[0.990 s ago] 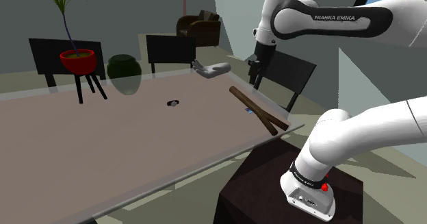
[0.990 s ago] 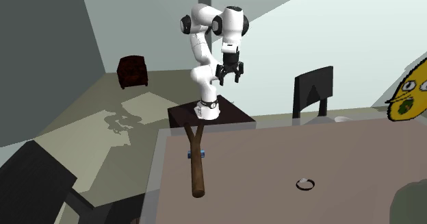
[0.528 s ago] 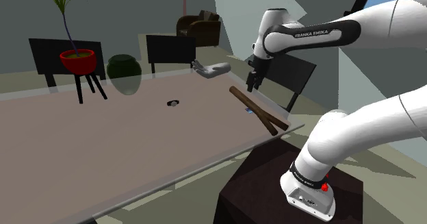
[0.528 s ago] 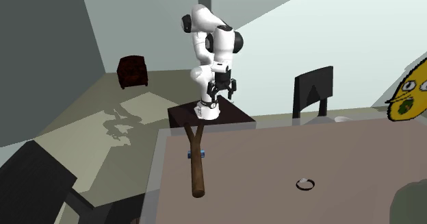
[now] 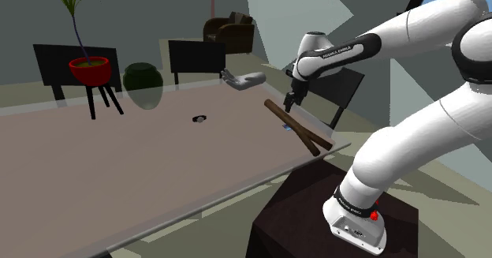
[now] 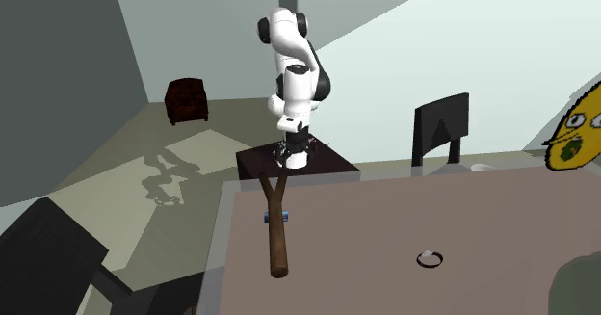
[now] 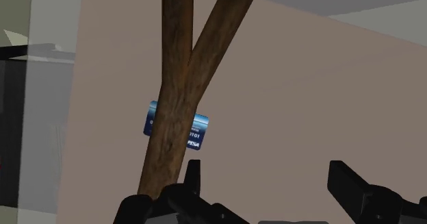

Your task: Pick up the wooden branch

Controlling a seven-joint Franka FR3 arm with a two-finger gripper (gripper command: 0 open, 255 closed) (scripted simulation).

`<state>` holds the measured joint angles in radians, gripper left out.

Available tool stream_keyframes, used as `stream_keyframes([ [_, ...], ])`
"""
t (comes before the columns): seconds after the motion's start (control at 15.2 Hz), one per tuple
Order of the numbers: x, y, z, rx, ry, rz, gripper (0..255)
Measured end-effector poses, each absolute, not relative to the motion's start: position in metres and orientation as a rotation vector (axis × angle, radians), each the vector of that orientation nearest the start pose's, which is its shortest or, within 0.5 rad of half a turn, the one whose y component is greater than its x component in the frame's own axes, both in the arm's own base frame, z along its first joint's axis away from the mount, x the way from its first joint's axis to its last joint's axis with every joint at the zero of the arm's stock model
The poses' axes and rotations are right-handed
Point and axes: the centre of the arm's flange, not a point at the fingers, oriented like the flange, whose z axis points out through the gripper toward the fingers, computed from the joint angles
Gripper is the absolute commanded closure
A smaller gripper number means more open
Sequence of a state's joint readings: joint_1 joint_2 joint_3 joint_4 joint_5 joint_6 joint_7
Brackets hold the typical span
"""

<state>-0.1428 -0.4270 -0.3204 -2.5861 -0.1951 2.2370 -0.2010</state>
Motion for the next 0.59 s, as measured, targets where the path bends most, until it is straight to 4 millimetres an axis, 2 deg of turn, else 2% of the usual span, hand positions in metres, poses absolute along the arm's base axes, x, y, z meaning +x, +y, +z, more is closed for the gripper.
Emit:
stream_keyframes([
  [0.59,0.382,-0.261,0.314,-3.166,0.33,-0.109,0],
])
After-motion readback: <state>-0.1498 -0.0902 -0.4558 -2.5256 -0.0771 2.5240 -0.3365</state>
